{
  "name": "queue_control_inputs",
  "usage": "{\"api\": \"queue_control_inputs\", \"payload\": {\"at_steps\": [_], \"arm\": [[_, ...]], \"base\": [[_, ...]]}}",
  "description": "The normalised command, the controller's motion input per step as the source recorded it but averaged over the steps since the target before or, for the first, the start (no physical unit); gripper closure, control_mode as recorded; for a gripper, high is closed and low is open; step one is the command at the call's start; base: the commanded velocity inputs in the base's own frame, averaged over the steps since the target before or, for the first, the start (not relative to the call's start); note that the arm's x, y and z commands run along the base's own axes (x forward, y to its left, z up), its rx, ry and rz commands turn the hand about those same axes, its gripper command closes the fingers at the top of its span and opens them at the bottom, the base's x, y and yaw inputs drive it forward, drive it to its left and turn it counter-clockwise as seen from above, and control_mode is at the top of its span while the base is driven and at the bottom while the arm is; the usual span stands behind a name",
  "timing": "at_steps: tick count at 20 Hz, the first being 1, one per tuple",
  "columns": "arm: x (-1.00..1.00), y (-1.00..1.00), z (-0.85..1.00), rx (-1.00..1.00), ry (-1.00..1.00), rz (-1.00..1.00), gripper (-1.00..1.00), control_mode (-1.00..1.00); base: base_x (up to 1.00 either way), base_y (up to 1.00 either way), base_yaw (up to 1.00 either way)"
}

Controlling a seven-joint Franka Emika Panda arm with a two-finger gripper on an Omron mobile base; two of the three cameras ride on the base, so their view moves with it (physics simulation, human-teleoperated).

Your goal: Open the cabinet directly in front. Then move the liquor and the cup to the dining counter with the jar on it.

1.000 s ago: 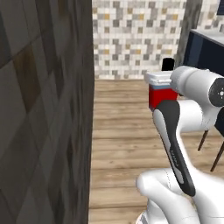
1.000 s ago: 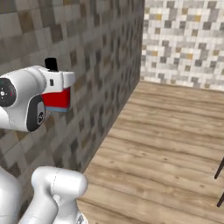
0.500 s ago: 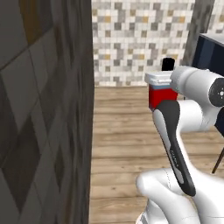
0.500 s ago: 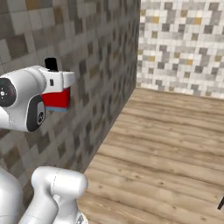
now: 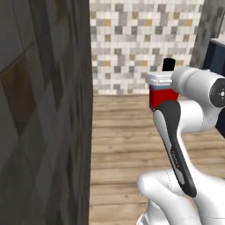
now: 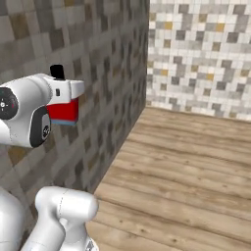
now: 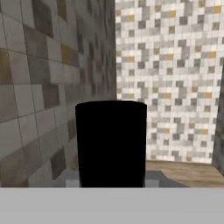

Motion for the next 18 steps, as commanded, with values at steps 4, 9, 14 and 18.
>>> {"api": "queue_control_inputs", "payload": {"at_steps": [4, 9, 14, 18], "arm": [[0.00, 0.00, 0.00, 0.00, 0.00, 0.00, 1.00, 1.00], [0.00, 0.00, 0.00, 0.00, 0.00, 0.00, 1.00, 1.00], [0.00, 0.00, 0.00, 0.00, 0.00, 0.00, 1.00, 1.00], [0.00, 0.00, 0.00, 0.00, 0.00, 0.00, 1.00, 1.00]], "base": [[1.00, 0.12, -0.17], [1.00, 0.28, -0.42], [1.00, 0.36, -0.65], [1.00, 0.52, -0.75]]}}
